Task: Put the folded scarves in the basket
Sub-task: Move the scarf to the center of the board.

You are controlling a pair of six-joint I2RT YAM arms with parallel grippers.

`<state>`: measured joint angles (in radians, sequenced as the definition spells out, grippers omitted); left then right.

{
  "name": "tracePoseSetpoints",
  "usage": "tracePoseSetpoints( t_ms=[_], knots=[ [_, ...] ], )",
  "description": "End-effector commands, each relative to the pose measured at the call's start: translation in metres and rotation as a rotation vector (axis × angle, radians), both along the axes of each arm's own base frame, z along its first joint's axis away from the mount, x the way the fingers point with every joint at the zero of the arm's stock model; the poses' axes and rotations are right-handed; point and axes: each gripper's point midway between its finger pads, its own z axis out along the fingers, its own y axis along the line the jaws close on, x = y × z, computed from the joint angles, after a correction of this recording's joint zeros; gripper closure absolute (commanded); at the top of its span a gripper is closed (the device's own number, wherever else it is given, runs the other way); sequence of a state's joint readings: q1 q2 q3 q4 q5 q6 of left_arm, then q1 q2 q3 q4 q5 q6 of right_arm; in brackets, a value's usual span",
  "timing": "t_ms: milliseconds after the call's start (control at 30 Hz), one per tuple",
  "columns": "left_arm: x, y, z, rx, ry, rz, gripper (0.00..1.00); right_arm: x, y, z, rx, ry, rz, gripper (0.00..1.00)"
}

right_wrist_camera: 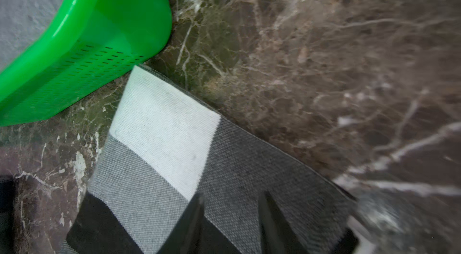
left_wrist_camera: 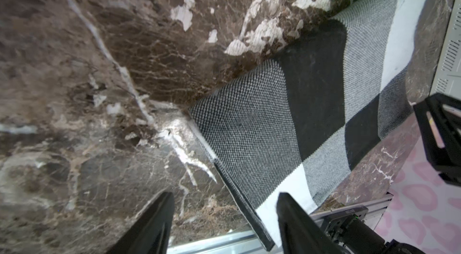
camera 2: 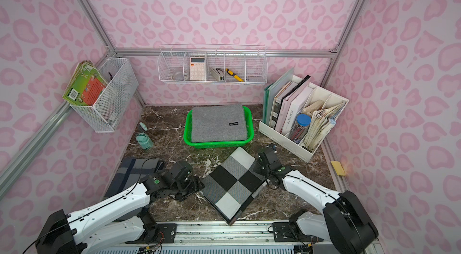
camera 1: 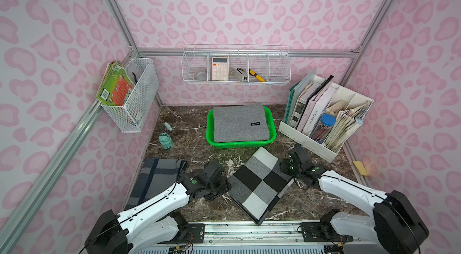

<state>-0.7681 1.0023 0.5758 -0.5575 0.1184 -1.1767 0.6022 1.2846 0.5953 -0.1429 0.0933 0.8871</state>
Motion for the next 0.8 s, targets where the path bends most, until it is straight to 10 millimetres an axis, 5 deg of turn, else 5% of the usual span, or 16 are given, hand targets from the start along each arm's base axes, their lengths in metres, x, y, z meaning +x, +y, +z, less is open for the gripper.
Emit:
tracePoseSetpoints(
  t_ms=[0, 67, 167, 567, 767],
  knots=[
    [-0.006, 0.004, -0.004, -0.008, 0.012, 0.055, 0.30, 0.008, 0.015, -0.007, -0.042, 0.007, 0.050, 0.62],
    [-0.008, 0.006, -0.007, -0.010, 0.017, 0.071, 0.30, 0.010, 0.024, -0.015, -0.056, 0.032, 0.067, 0.65],
    [-0.010, 0.008, -0.015, -0.018, 0.027, 0.103, 0.30, 0.009, 0.033, -0.029, -0.053, 0.075, 0.079, 0.84],
    [0.026, -0.025, -0.034, -0.076, -0.020, 0.145, 0.32, -0.035, 0.010, -0.057, -0.072, 0.133, 0.003, 0.90],
    [0.042, 0.001, -0.056, 0.052, -0.037, 0.251, 0.32, -0.073, 0.005, -0.067, -0.094, 0.162, -0.011, 0.92]
  ],
)
